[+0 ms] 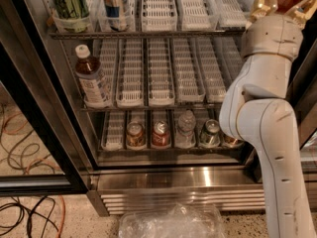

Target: Pick coke can from top shelf of fridge

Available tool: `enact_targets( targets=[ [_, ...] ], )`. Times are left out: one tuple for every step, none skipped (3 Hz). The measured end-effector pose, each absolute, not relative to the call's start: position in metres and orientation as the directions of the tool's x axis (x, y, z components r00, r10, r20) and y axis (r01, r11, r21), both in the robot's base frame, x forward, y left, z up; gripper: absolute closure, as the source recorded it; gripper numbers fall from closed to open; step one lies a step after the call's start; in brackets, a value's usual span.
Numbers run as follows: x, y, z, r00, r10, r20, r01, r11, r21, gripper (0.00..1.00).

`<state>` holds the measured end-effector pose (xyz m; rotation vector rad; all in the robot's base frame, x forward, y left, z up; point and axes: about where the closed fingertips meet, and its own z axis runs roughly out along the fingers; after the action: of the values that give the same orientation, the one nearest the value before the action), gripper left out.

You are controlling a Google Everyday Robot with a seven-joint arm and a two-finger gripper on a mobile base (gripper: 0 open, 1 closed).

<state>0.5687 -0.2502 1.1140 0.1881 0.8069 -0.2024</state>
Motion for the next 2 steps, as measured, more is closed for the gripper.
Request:
enact_targets(
  targets=[
    [0.5687,-0.2503,1.1141,0.675,-0.109,-0.73,0.251,0.964,0.089,1.0],
    [0.568,-0.2464,1.118,0.689,-0.103,-0.717,0.245,0.965,0.096,1.0]
  ],
)
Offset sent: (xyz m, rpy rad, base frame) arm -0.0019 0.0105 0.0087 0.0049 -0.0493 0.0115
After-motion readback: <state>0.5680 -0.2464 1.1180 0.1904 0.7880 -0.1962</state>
